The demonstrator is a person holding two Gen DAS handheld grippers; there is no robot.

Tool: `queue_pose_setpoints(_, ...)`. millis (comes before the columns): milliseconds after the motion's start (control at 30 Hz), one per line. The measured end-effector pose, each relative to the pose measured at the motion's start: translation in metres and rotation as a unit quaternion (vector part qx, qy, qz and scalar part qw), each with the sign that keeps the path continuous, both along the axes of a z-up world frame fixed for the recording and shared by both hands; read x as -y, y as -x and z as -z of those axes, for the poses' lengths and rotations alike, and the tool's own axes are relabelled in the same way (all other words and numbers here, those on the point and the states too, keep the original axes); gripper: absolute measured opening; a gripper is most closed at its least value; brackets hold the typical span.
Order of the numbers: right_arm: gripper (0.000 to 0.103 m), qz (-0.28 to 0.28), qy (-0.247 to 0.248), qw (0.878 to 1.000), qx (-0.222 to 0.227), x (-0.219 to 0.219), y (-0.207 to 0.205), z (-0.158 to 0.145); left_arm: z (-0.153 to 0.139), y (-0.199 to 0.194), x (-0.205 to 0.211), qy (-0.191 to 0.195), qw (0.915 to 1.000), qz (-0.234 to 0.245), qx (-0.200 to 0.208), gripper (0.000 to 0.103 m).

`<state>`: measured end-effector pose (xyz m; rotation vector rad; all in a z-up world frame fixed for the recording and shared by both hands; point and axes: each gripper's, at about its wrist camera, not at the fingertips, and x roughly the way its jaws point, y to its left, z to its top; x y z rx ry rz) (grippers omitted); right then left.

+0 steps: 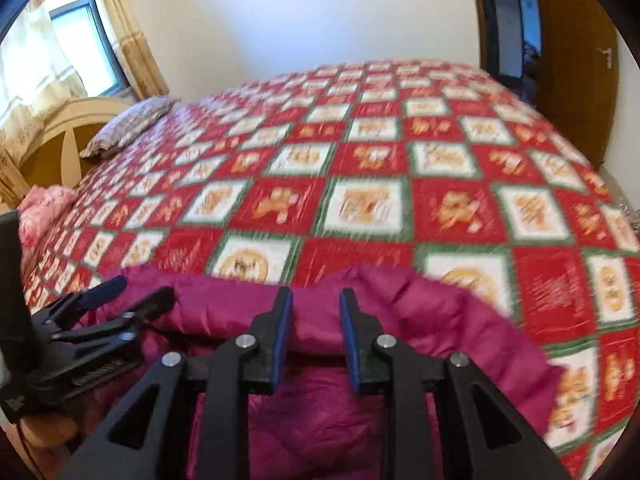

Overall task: Fold large clothes
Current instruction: 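Lay the held hem over the collar with both grippers and hold it down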

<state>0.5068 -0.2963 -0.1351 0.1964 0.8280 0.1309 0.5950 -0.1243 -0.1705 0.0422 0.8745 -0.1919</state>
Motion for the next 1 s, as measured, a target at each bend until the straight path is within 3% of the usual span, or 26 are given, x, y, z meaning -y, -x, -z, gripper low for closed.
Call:
queue_pose_setpoints(133, 0.026, -0.006, 0.018, 1.0, -0.01, -0.004, 0.003, 0.027, 0.016, 0.003, 0.002, -0.009, 0.9999, -0.006, 0.01, 0.08)
queue_pose_setpoints(500, 0.025, -0.005, 0.026, 1.0, -0.008, -0.005, 0.002, 0.037, 0.029, 0.007, 0.009, -0.047, 0.9988, -0.006, 0.013, 0.082)
queue_pose_setpoints(1000, 0.026, -0.004, 0.062, 0.998, -0.014, -0.014, 0.0, 0.041, 0.031, 0.006, 0.009, -0.047, 0.9988, -0.006, 0.012, 0.083)
